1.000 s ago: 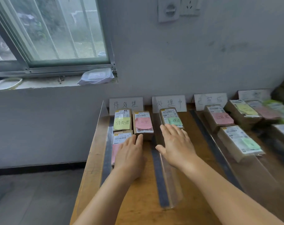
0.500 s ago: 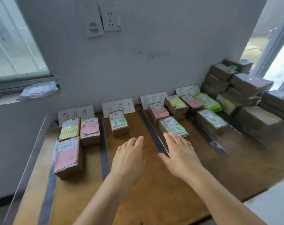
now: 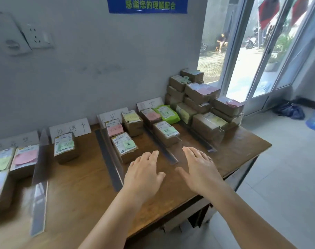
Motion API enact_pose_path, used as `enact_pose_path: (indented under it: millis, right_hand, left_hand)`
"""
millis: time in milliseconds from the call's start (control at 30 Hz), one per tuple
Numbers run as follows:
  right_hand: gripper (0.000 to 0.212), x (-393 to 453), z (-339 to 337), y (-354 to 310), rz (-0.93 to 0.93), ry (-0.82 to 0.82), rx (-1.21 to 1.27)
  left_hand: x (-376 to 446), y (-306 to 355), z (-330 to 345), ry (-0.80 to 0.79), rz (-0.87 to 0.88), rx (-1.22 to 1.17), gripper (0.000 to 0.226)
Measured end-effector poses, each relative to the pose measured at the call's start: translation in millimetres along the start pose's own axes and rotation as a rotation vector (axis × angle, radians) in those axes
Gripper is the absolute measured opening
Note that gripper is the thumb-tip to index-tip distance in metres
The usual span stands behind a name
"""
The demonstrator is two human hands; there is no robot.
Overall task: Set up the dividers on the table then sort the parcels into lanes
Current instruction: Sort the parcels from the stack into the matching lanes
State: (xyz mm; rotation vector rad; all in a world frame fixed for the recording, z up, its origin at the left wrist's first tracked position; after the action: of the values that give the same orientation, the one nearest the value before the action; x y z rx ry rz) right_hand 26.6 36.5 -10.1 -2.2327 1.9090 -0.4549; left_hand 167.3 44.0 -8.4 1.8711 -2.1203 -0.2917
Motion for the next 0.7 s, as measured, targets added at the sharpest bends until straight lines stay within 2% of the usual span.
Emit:
enact_pose_path:
  millis: [333, 500, 700]
  right_hand:
    - [0.069, 7.7, -40.6, 119.8, 0.14, 0.059, 0.016]
    - [0.066, 44.5, -59.2, 164.0, 0.183, 0.113, 0.031]
    - [0.064, 107.8, -75.8, 218.9, 0.244, 0.14, 0.07]
  left_hand:
    - [60.0, 115.3, 37.0, -0.007, 0.156, -0.042, 0.068]
    - [116.2, 152.3, 55.8, -0.017, 0.218, -0.073, 0.068]
    - [199.9, 174.9, 77.2, -0.02, 0.196, -0.12, 0.067]
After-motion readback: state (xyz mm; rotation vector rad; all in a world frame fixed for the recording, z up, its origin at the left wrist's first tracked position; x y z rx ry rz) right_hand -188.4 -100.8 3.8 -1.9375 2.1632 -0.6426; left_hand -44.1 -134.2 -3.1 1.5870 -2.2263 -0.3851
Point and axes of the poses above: each hand's wrist, its own x-axis towards the middle knuckle, its own z-axis out of the palm, y = z × x, the point moved 10 cm from there along x, towards the middle knuckle, and after that the axes turned 2 degrees about y, right-handed, at the moved point
